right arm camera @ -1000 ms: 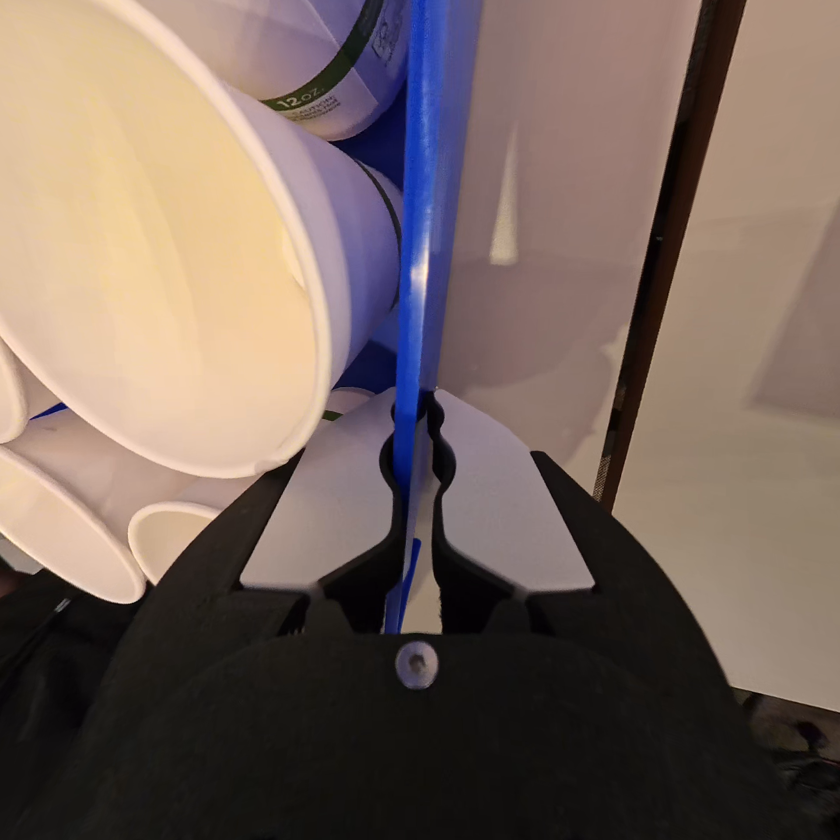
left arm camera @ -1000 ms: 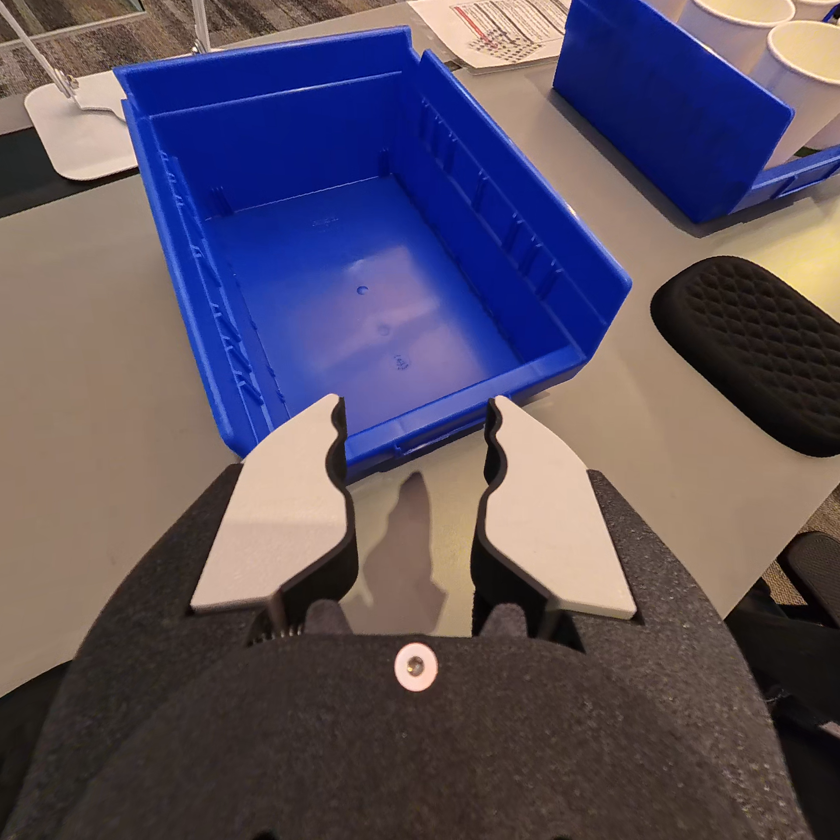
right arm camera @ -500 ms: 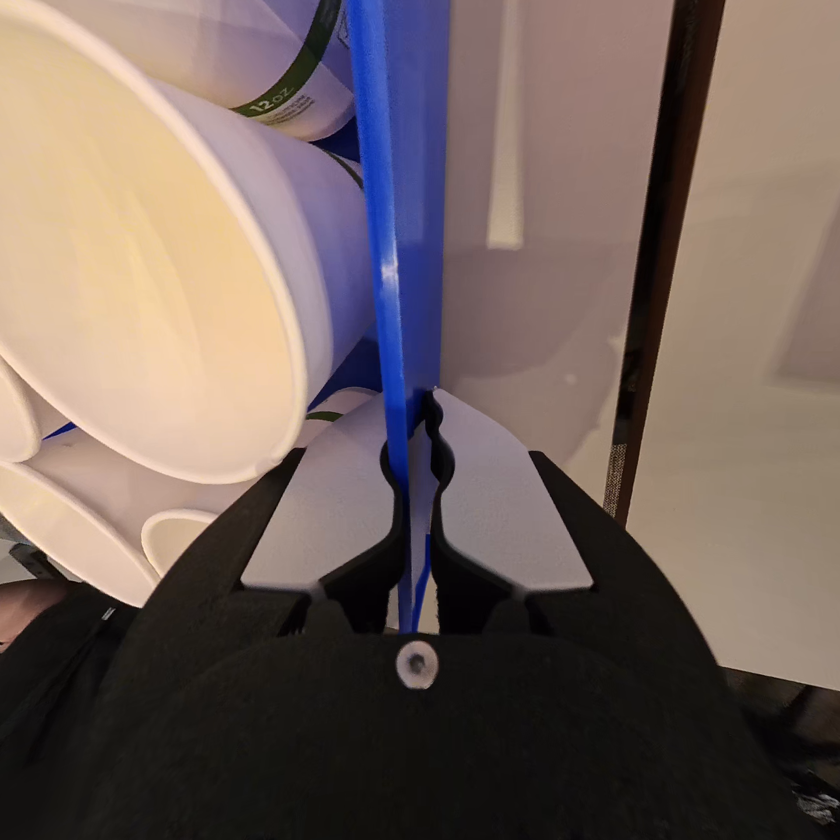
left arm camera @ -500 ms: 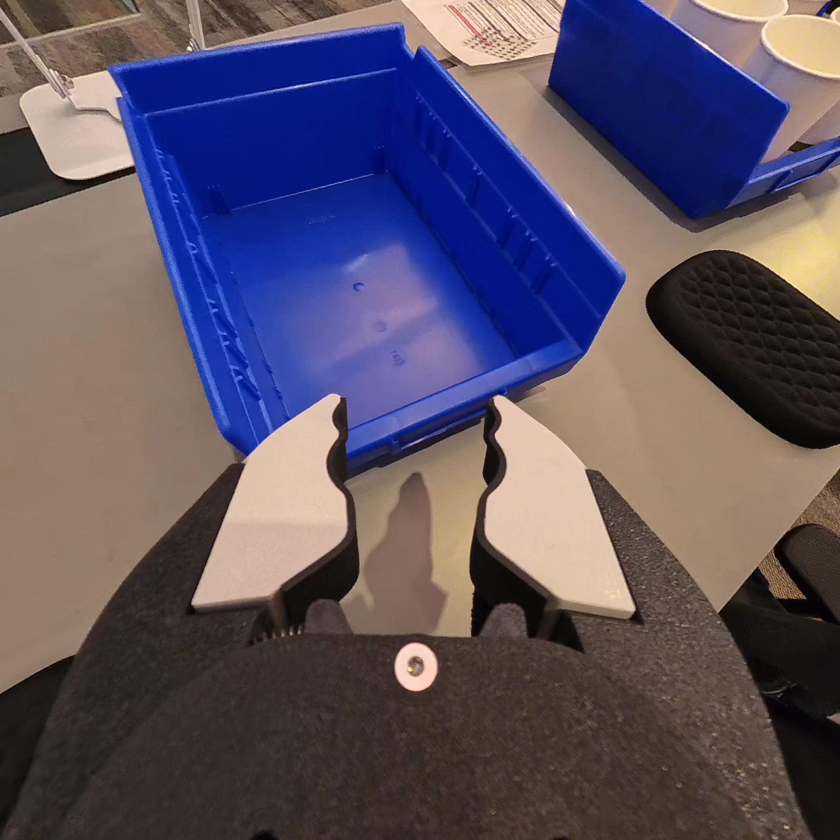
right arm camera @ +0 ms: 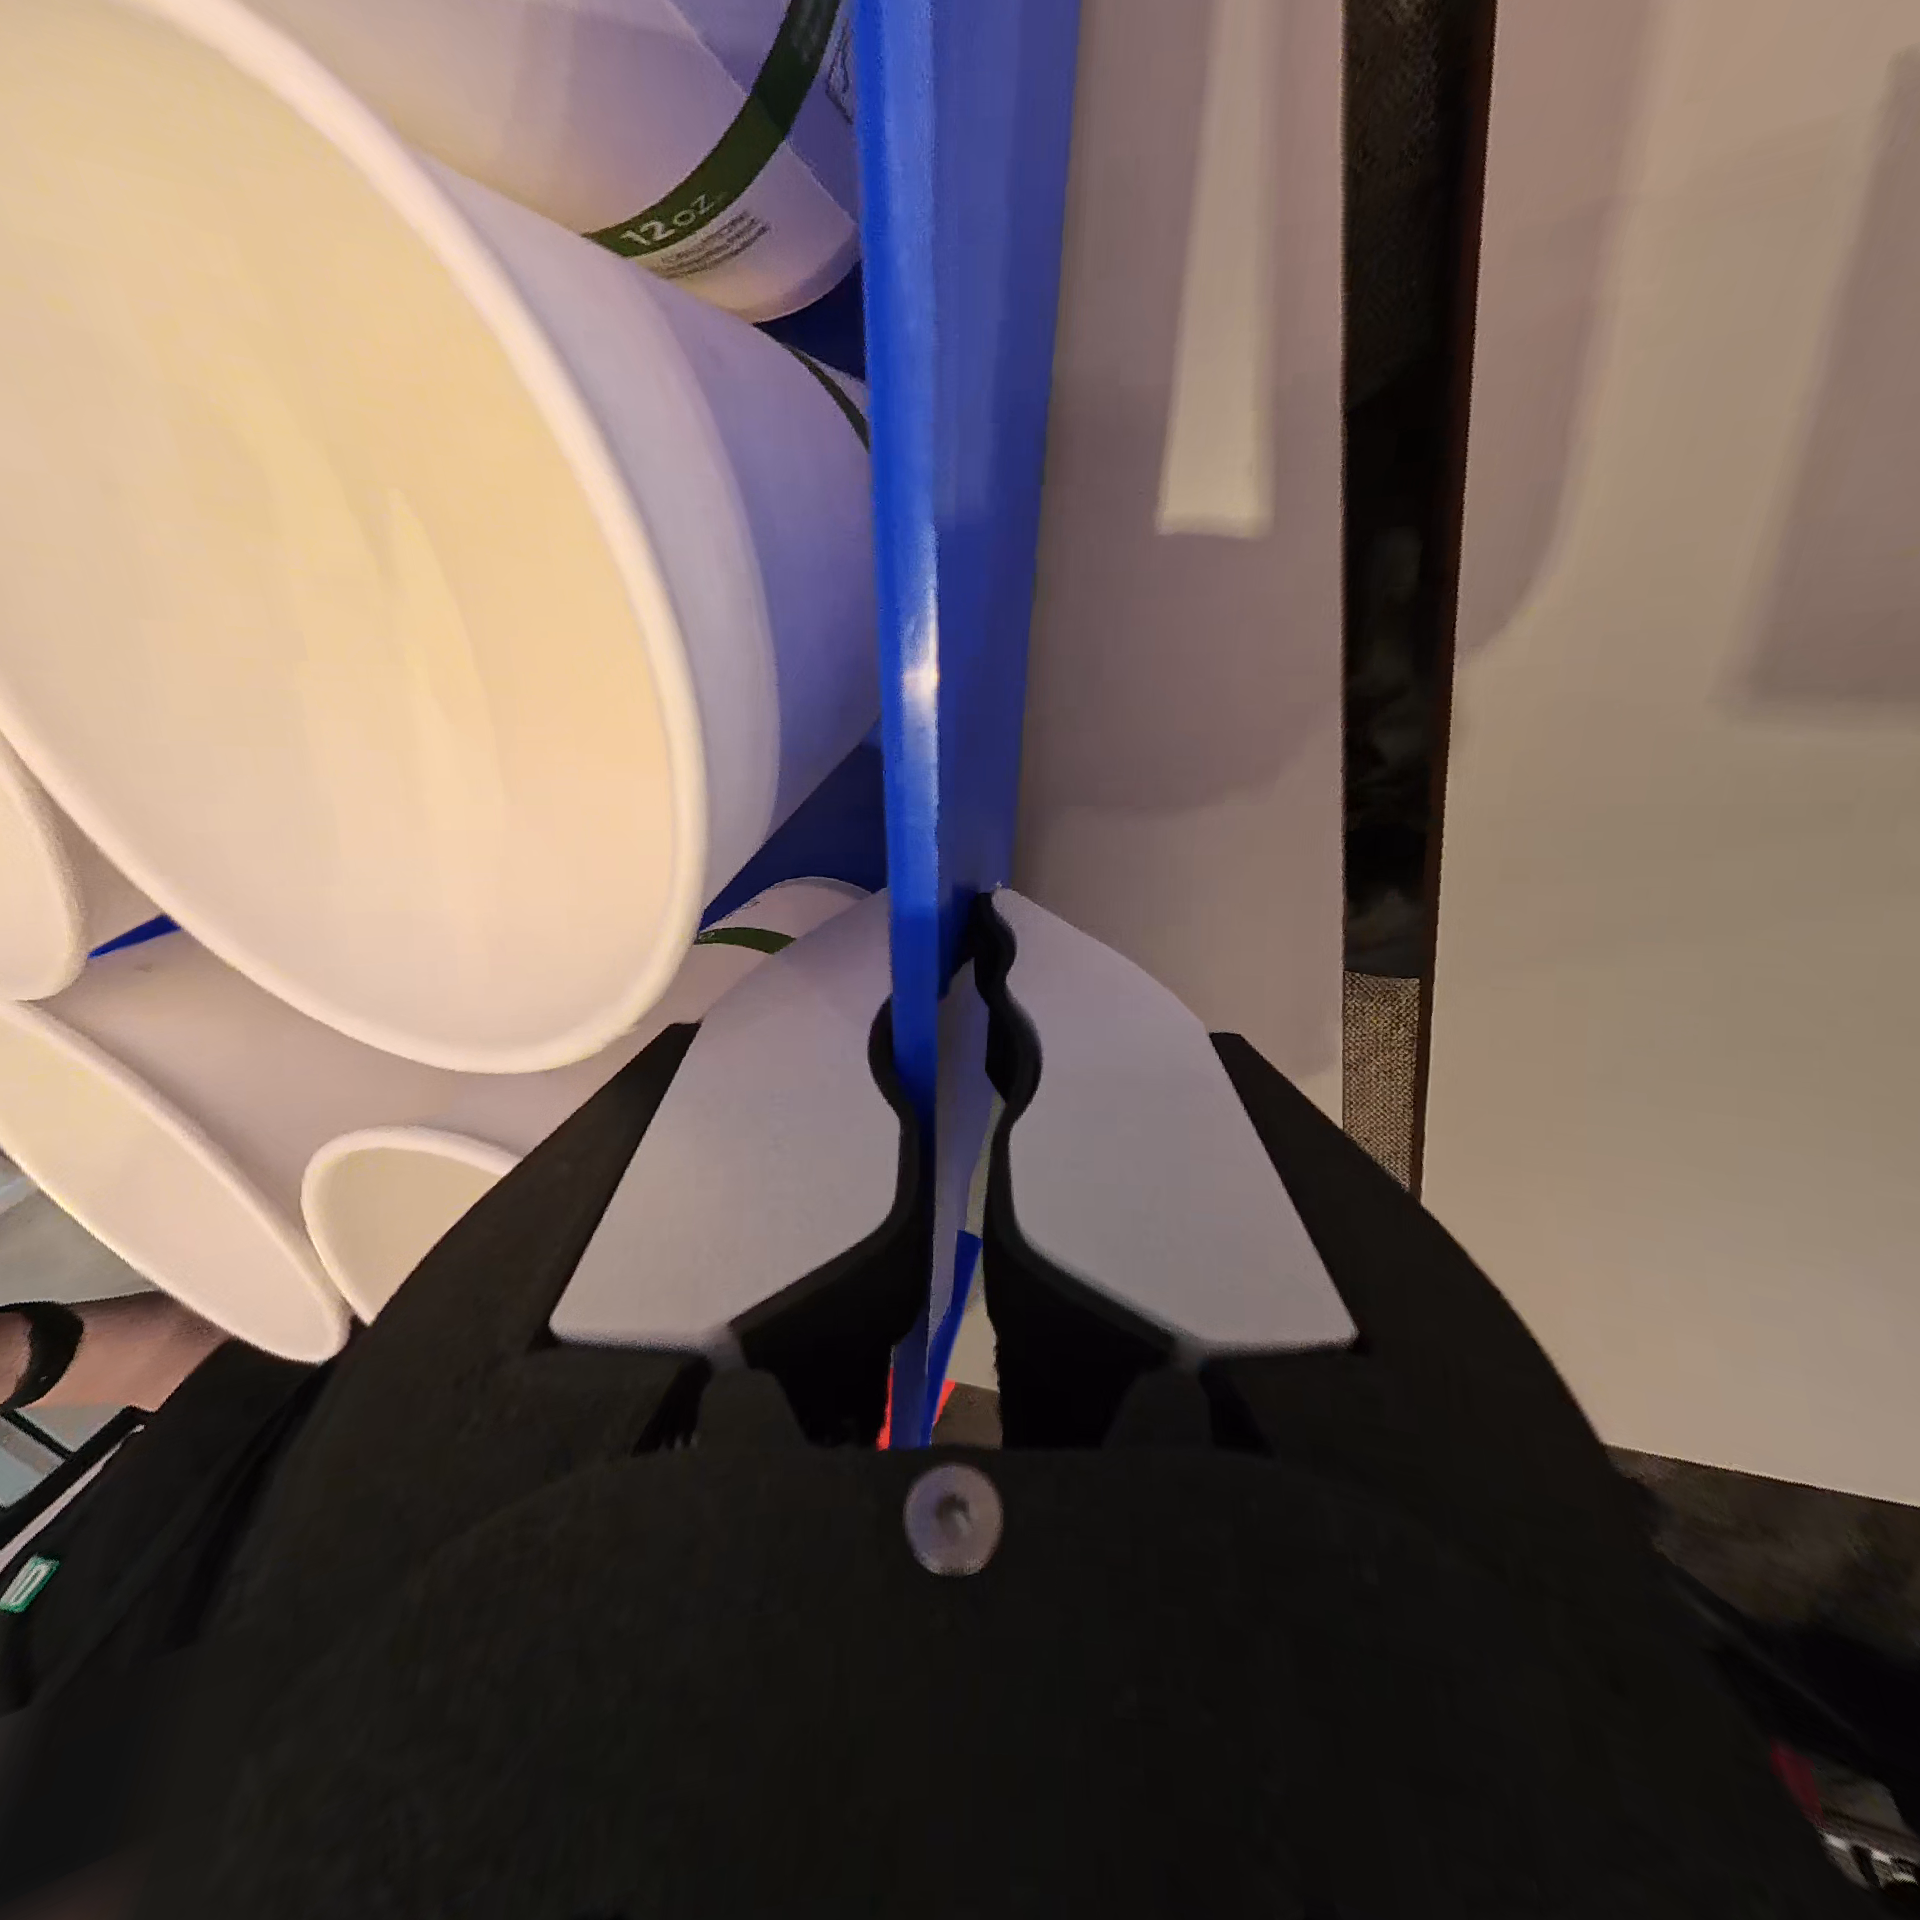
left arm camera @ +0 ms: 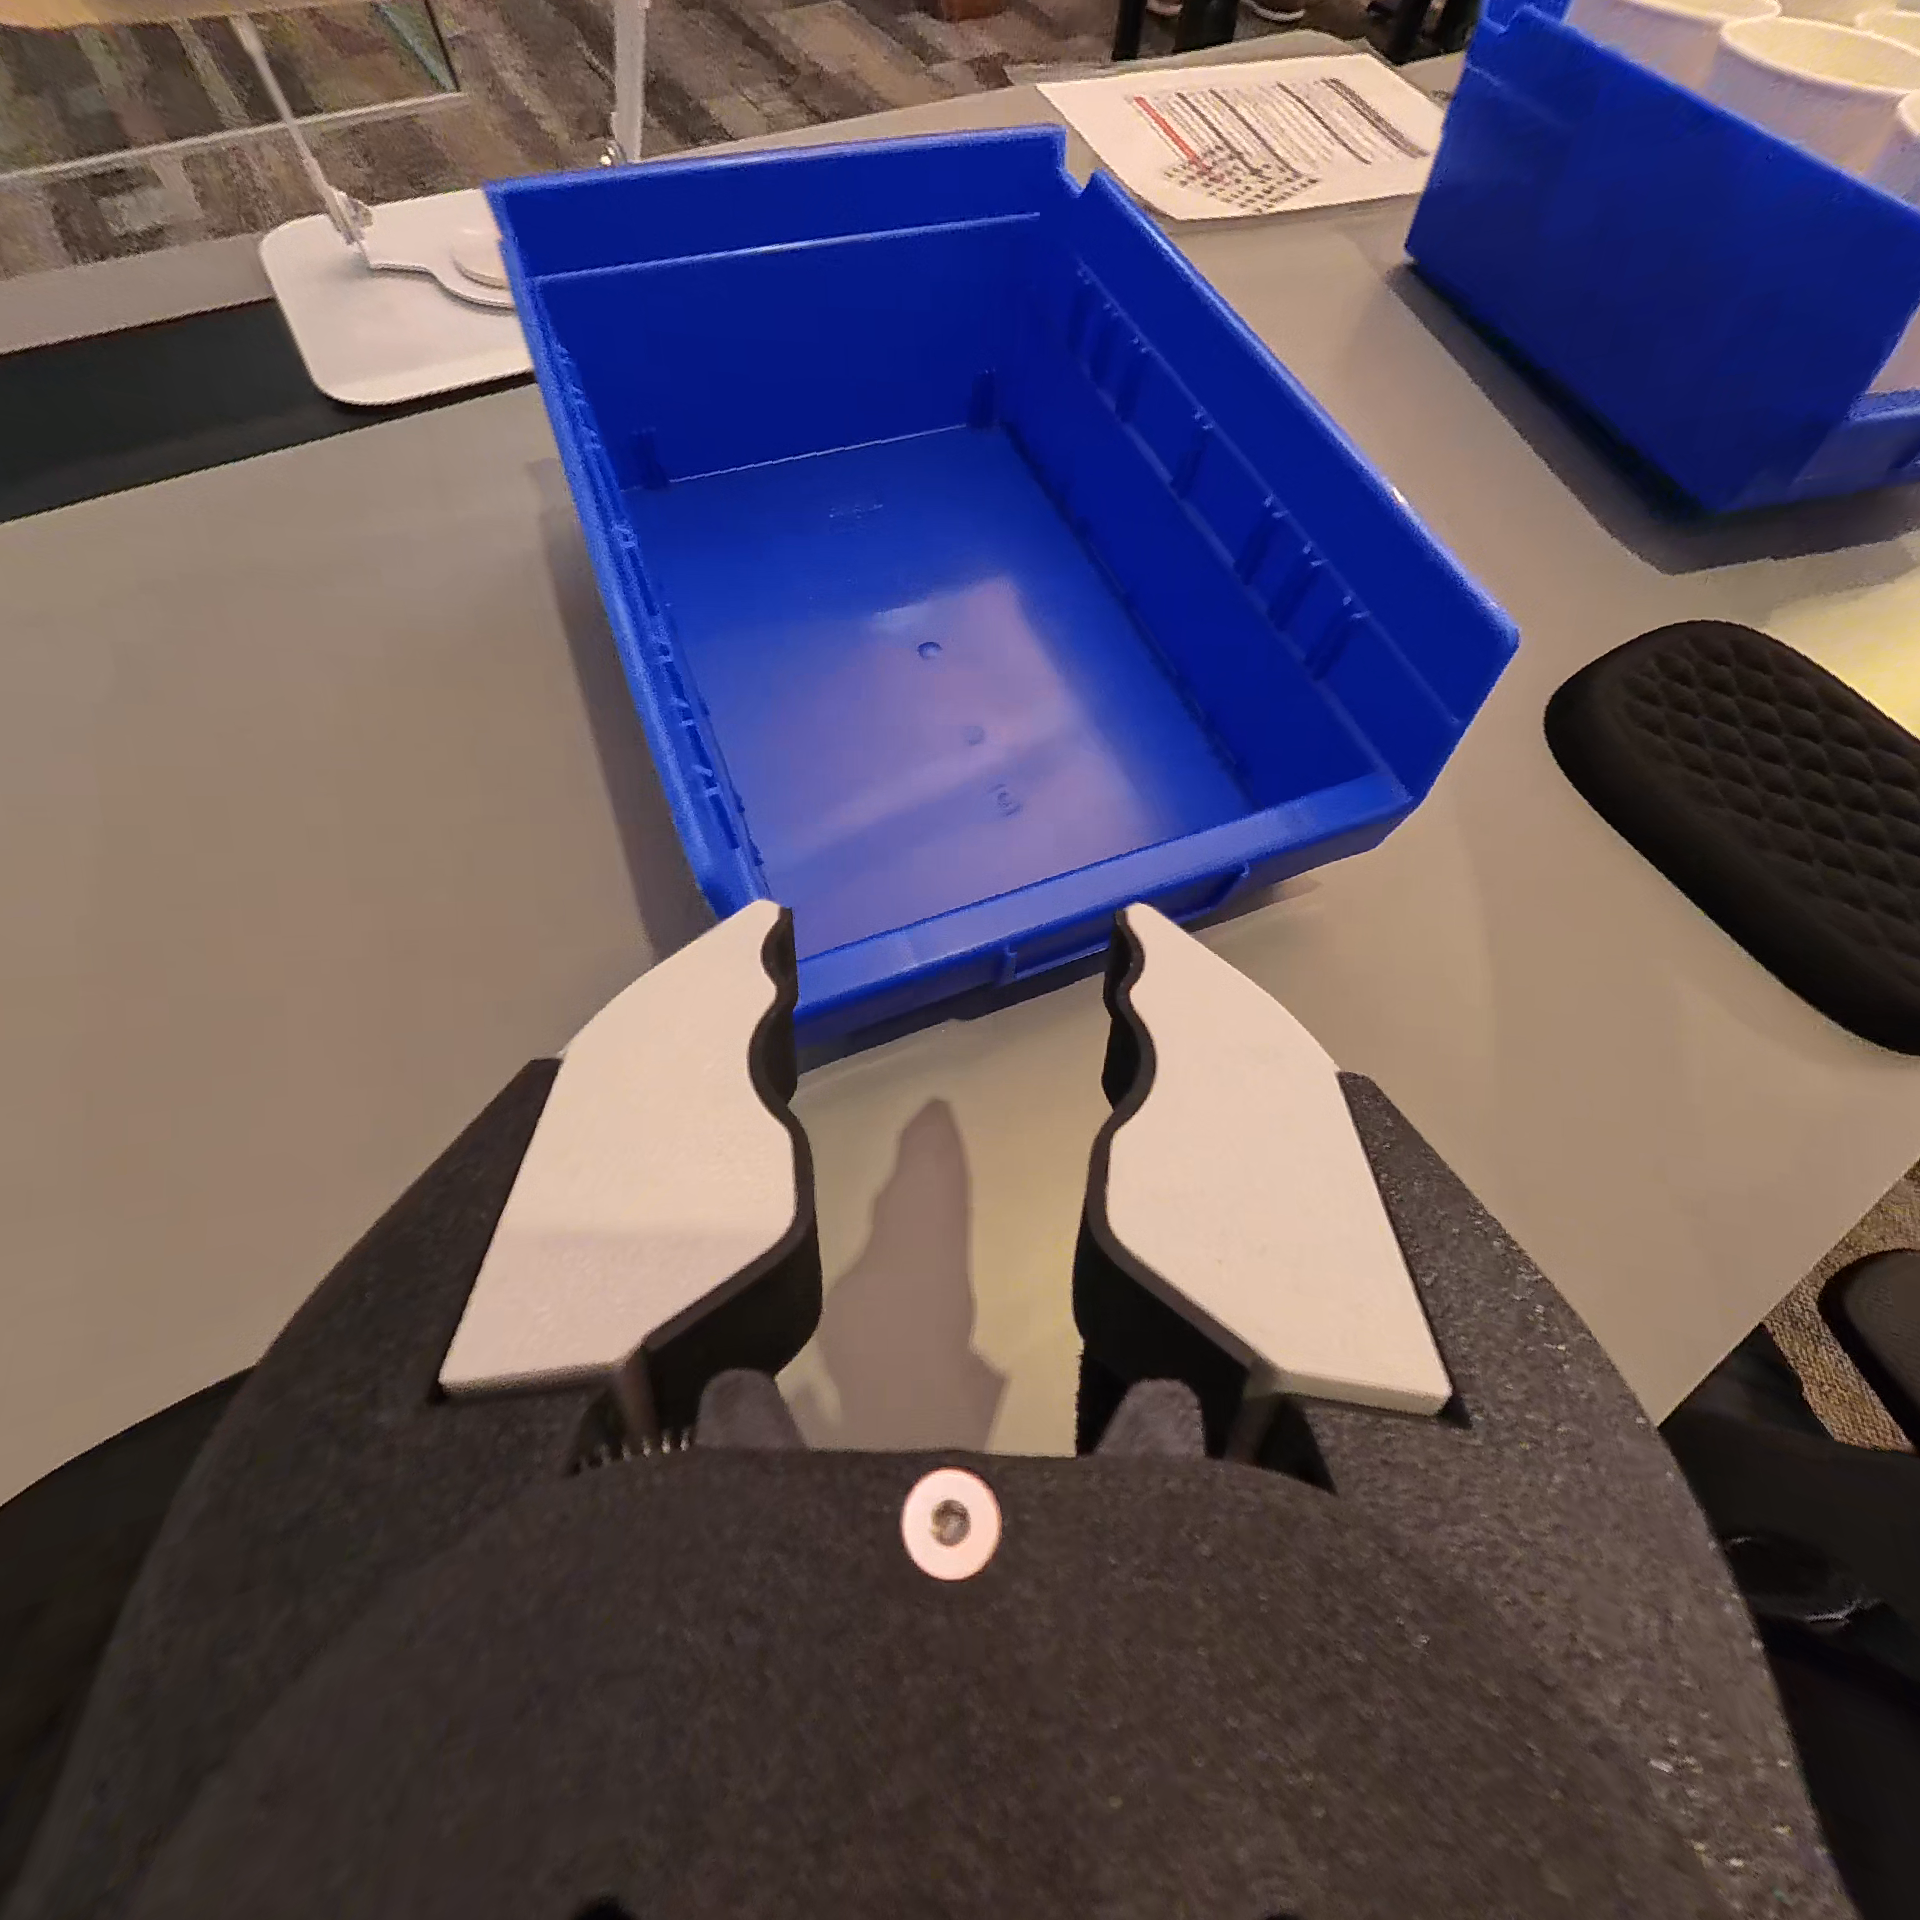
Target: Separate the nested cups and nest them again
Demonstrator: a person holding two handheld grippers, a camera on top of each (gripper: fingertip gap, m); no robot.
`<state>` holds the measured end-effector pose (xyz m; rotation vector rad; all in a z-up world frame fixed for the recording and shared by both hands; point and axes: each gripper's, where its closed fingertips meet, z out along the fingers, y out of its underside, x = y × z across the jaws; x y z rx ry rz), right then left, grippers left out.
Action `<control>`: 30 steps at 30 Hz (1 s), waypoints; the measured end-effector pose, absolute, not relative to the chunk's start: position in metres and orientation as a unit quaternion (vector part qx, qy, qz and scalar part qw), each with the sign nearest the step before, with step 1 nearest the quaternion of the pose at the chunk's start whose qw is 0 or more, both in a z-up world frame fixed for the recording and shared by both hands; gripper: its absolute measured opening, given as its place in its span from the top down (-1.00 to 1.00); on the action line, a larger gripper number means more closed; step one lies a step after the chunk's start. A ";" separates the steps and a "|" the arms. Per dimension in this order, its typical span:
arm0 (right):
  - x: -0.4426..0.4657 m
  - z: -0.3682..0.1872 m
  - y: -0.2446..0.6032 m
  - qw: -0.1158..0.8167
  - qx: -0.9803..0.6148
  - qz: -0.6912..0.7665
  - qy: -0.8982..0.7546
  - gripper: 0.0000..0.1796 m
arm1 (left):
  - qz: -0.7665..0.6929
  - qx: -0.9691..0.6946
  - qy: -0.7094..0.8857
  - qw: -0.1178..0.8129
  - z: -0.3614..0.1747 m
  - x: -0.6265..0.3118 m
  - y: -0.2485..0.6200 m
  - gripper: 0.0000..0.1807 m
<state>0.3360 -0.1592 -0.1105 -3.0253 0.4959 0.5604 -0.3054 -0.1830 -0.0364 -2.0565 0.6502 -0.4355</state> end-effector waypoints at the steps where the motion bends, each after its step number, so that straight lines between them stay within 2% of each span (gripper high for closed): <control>1: 0.337 -0.110 -0.161 0.017 -0.969 0.182 0.163 0.93 | -0.176 -0.833 0.261 0.455 -0.036 -0.308 -0.183 0.38; 9: 0.333 -0.089 -0.169 0.031 -0.972 0.176 0.153 0.93 | -0.176 -0.833 0.251 0.461 -0.035 -0.323 -0.188 0.37; 17: 0.287 -0.032 -0.162 0.021 -0.982 0.155 0.107 0.93 | -0.189 -0.829 0.234 0.472 -0.034 -0.340 -0.195 0.37; 23: 0.201 0.020 -0.137 0.010 -0.988 0.147 0.041 0.93 | -0.201 -0.825 0.222 0.480 -0.036 -0.363 -0.203 0.37; 30: 0.045 0.063 -0.095 -0.005 -0.979 0.192 -0.065 0.94 | -0.209 -0.821 0.196 0.494 -0.037 -0.407 -0.217 0.38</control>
